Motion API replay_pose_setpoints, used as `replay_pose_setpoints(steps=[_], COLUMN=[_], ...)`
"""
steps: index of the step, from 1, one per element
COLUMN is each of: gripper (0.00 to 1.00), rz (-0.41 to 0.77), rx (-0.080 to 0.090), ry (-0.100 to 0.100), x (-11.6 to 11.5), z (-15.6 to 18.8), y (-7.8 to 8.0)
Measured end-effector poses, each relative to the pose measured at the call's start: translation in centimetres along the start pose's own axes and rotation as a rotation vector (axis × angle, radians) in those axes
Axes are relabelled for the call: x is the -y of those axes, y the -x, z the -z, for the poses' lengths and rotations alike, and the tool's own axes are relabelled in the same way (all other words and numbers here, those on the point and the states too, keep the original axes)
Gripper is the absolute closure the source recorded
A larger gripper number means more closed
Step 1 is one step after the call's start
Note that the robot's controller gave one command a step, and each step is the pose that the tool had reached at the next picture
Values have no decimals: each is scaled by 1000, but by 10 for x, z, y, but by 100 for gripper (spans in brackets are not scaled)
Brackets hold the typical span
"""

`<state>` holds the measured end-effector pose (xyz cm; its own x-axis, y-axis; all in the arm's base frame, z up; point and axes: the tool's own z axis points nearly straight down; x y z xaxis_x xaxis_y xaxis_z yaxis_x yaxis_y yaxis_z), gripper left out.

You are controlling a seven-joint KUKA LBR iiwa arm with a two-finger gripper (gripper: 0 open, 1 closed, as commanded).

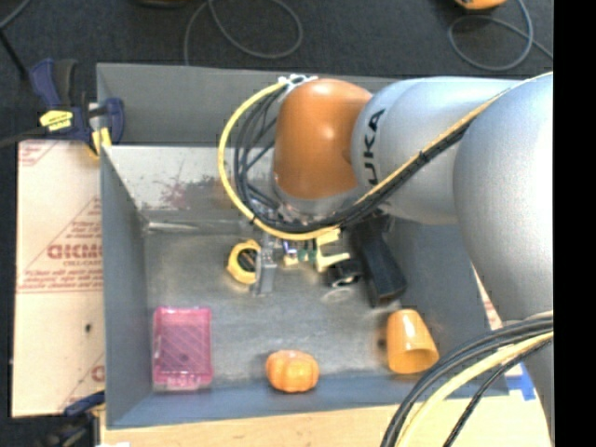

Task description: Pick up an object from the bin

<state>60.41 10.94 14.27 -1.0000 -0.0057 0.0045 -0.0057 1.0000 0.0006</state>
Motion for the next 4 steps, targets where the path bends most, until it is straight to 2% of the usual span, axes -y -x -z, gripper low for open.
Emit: replay_pose_setpoints(steps=[1, 2, 3, 4], gripper=[0, 0, 0, 0], rz=[-2, -86, -49, -58], rx=[8, 9, 19, 20], ry=[1, 2, 1, 3], x=[0, 24, 29, 25], z=[5, -51, -69, -69], y=[2, 12, 24, 24])
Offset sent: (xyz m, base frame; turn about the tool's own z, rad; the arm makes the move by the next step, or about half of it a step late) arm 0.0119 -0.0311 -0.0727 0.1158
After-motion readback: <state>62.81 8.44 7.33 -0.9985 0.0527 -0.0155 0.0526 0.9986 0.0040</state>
